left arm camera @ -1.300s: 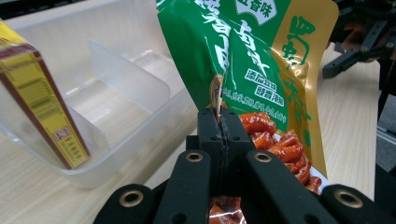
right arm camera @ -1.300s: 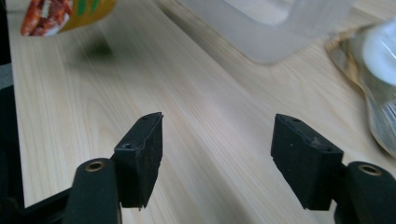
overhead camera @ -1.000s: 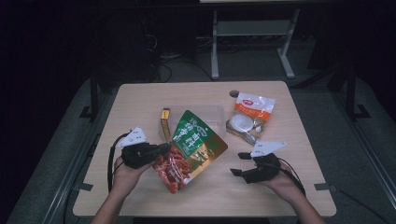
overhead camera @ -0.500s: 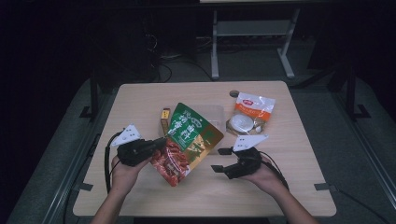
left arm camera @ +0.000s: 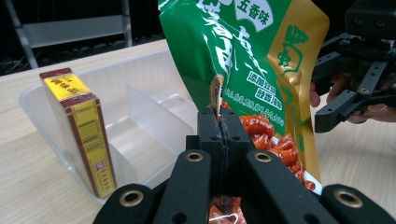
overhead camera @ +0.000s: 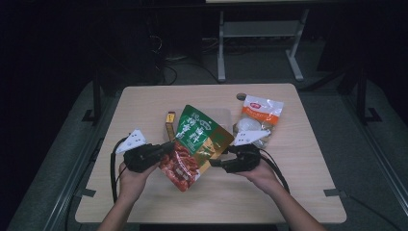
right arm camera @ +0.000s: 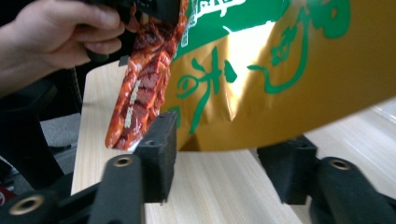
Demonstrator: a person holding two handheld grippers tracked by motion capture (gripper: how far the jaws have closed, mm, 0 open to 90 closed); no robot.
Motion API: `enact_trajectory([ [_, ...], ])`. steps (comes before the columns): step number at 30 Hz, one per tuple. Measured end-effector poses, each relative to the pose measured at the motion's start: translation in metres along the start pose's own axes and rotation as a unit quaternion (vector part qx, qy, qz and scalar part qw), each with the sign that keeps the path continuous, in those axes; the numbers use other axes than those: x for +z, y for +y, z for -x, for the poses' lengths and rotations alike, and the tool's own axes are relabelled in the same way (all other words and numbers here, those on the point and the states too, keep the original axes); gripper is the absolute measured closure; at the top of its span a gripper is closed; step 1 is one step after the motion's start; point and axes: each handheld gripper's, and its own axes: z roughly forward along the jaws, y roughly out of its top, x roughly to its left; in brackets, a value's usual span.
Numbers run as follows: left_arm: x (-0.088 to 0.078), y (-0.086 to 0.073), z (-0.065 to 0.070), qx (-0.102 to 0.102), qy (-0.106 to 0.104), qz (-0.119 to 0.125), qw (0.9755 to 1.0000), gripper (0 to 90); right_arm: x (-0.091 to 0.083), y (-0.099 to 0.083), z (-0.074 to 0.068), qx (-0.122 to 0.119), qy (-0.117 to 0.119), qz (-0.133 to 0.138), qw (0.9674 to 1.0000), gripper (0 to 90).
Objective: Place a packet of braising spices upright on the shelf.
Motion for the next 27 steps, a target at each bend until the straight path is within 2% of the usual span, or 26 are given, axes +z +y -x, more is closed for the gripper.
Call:
enact_trajectory([
  [5,0.006,-0.002,0.005,0.001,-0.007,-0.002,1.0000,89.6,-0.002,0.001,-0.001,0.000,0.001,0.010,1.0000,58.4],
  [7,0.009,-0.004,0.006,0.000,-0.011,0.000,0.9999,89.6,-0.004,0.002,-0.002,-0.002,-0.002,0.012,0.9999,64.3],
  [11,0.012,-0.006,0.006,-0.001,-0.015,-0.003,0.9999,89.6,-0.008,0.002,0.001,0.011,0.005,0.016,0.9998,76.1],
  [12,0.012,-0.006,0.006,-0.001,-0.015,-0.003,0.9999,89.6,-0.008,0.002,0.001,0.011,0.005,0.016,0.9998,76.1],
  [13,0.013,-0.007,0.006,0.001,-0.016,-0.005,0.9999,89.6,-0.009,0.002,0.000,0.009,0.005,0.013,0.9999,81.4],
  [15,0.014,-0.008,0.007,0.003,-0.016,-0.008,0.9998,89.5,-0.009,0.002,0.000,0.005,0.003,0.010,0.9999,82.6],
  [17,0.016,-0.009,0.008,0.005,-0.020,-0.014,0.9997,89.5,-0.010,0.003,0.000,0.001,0.006,0.007,1.0000,87.5],
  [22,0.018,-0.012,0.008,0.006,-0.025,-0.019,0.9995,89.3,-0.012,0.003,0.000,-0.005,0.014,0.002,0.9999,89.2],
  [24,0.018,-0.013,0.008,0.007,-0.029,-0.023,0.9993,88.9,-0.015,0.004,0.000,-0.003,0.025,0.001,0.9997,89.4],
  [27,0.019,-0.014,0.009,0.021,-0.028,-0.033,0.9988,88.4,-0.019,0.005,-0.001,-0.005,0.033,0.002,0.9994,89.6],
])
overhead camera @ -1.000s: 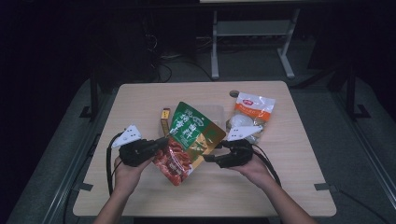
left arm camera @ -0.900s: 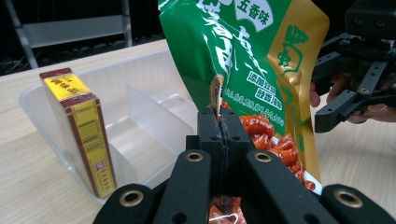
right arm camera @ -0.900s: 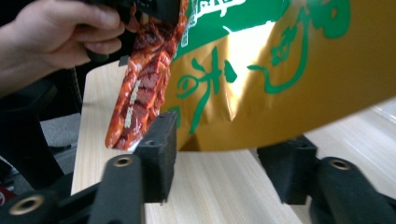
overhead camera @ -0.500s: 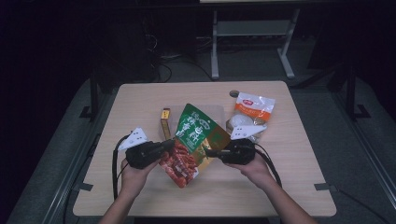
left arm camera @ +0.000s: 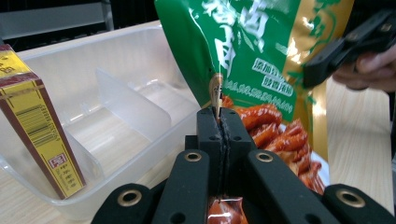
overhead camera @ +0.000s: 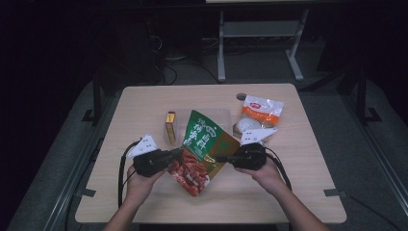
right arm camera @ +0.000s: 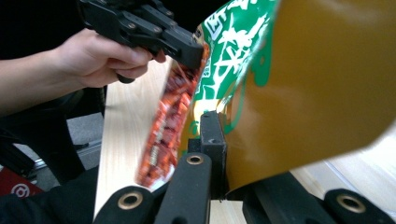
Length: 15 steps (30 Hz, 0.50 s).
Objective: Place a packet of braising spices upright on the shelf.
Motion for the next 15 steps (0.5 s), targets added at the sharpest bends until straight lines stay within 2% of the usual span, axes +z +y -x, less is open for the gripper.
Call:
enact_trajectory([
  [9,0.002,-0.002,0.000,0.015,-0.003,-0.017,0.9997,85.0,-0.007,0.002,-0.001,-0.003,0.013,0.002,0.9999,89.9],
  [12,-0.001,-0.003,-0.004,0.010,0.005,-0.016,0.9998,82.9,-0.009,0.002,0.000,0.003,0.016,0.001,0.9999,89.9],
  [13,-0.002,-0.004,-0.006,-0.006,-0.008,-0.003,0.9999,88.6,-0.010,0.002,0.001,0.004,0.021,0.002,0.9998,89.9],
  [15,-0.002,-0.005,-0.007,-0.009,-0.008,-0.007,0.9999,88.2,-0.011,0.002,0.001,0.009,0.033,0.007,0.9994,89.9],
])
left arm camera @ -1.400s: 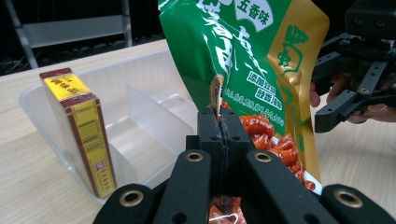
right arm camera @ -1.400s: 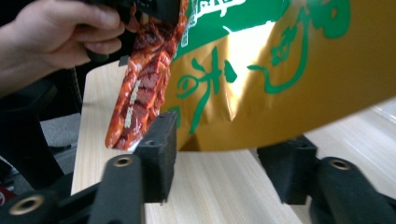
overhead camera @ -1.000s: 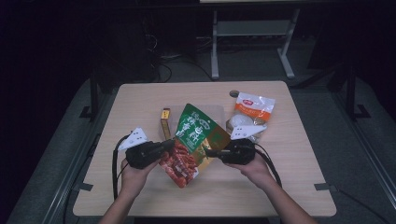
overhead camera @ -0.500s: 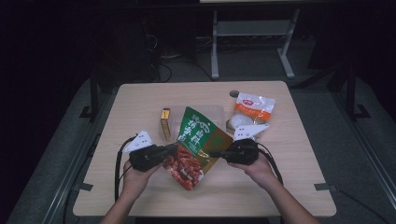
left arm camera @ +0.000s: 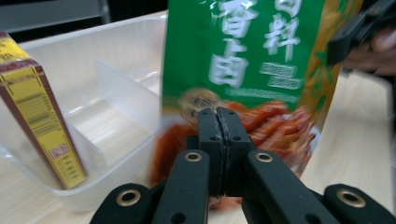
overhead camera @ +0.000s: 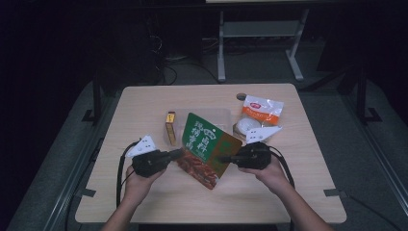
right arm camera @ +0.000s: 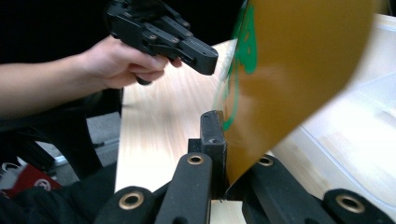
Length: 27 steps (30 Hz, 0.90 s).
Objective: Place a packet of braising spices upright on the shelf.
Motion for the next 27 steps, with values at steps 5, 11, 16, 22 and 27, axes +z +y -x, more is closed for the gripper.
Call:
enact_trajectory([
  [5,0.001,-0.001,0.000,0.002,-0.002,-0.005,1.0000,83.4,-0.003,0.002,-0.002,-0.007,0.004,0.001,1.0000,90.0],
  [11,0.002,-0.005,0.001,0.012,-0.007,-0.031,0.9994,68.5,-0.010,0.007,-0.010,-0.026,0.005,-0.004,0.9996,89.9],
  [16,0.002,-0.008,0.000,0.023,-0.004,-0.056,0.9982,57.1,-0.017,0.011,-0.015,-0.038,0.006,-0.005,0.9993,89.9],
  [22,0.001,-0.010,-0.001,0.016,-0.008,-0.076,0.9969,41.9,-0.028,0.017,-0.019,-0.053,-0.004,-0.001,0.9986,89.9],
  [27,-0.003,-0.015,0.003,0.020,-0.012,-0.088,0.9959,31.6,-0.039,0.028,-0.024,-0.070,-0.013,-0.008,0.9974,89.9],
])
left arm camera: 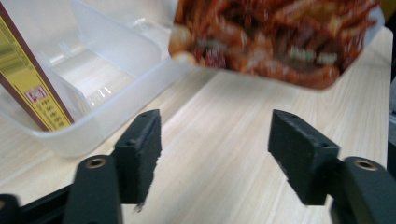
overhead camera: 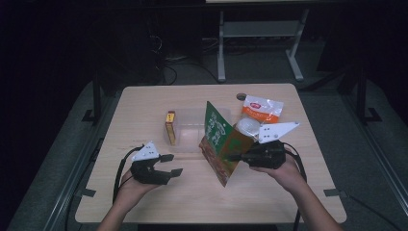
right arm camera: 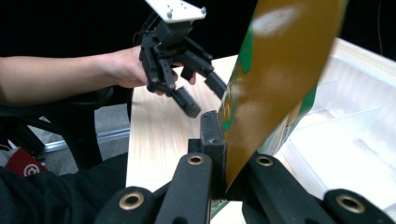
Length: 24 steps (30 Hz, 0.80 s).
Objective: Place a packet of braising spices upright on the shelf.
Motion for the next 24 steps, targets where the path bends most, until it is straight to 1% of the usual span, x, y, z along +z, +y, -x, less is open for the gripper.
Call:
enact_trajectory([
  [1,0.000,-0.001,0.001,0.002,-0.003,-0.005,1.0000,29.6,-0.001,0.002,0.000,-0.007,-0.004,-0.006,0.9999,89.9],
  [2,0.000,-0.003,0.001,0.003,-0.004,-0.010,0.9999,29.6,-0.001,0.002,0.000,-0.007,-0.004,-0.006,0.9999,89.9],
  [3,0.000,-0.005,0.002,0.004,-0.004,-0.013,0.9999,26.2,-0.003,0.006,0.000,-0.014,-0.010,-0.012,0.9998,89.9],
  [4,-0.001,-0.007,0.002,0.004,-0.004,-0.018,0.9998,26.2,-0.003,0.006,0.000,-0.014,-0.010,-0.012,0.9998,89.9],
  [5,-0.001,-0.009,0.003,0.002,-0.005,-0.019,0.9998,23.3,-0.005,0.010,0.000,-0.016,-0.014,-0.014,0.9997,89.9],
  [6,-0.001,-0.010,0.003,0.003,-0.005,-0.024,0.9997,23.3,-0.005,0.010,0.000,-0.016,-0.014,-0.014,0.9997,89.9],
  [7,-0.001,-0.012,0.002,0.006,-0.004,-0.026,0.9996,21.4,-0.005,0.012,0.001,-0.017,-0.018,-0.013,0.9996,89.9],
  [8,-0.001,-0.013,0.003,0.004,-0.005,-0.029,0.9996,20.3,-0.006,0.014,0.002,-0.017,-0.020,-0.013,0.9996,89.8],
  [11,-0.001,-0.014,0.000,0.005,-0.004,-0.029,0.9996,17.0,-0.009,0.021,0.007,-0.022,-0.029,-0.010,0.9993,89.9],
  [12,0.000,-0.014,0.000,0.002,-0.004,-0.028,0.9996,17.0,-0.009,0.021,0.007,-0.022,-0.029,-0.010,0.9993,89.9],
  [13,0.000,-0.015,0.000,0.003,-0.003,-0.027,0.9996,14.2,-0.010,0.025,0.010,-0.025,-0.034,-0.012,0.9991,89.9],
  [15,0.000,-0.016,-0.001,0.008,-0.001,-0.033,0.9994,13.7,-0.011,0.028,0.011,-0.027,-0.037,-0.013,0.9989,89.9],
  [18,0.002,-0.017,-0.002,0.008,0.001,-0.034,0.9994,13.0,-0.012,0.035,0.017,-0.029,-0.044,-0.015,0.9985,89.8],
  [19,0.003,-0.017,-0.002,0.005,0.000,-0.034,0.9994,13.0,-0.012,0.037,0.020,-0.028,-0.047,-0.015,0.9984,89.9],
  [21,0.004,-0.018,-0.002,0.004,-0.001,-0.035,0.9994,12.9,-0.012,0.043,0.027,-0.029,-0.055,-0.016,0.9979,89.8],
  [22,0.004,-0.018,-0.002,0.004,-0.001,-0.035,0.9994,12.9,-0.012,0.043,0.027,-0.029,-0.055,-0.016,0.9979,89.8],
  [24,0.004,-0.018,-0.002,0.007,-0.002,-0.044,0.9990,12.9,-0.012,0.046,0.033,-0.030,-0.061,-0.014,0.9976,89.8],
])
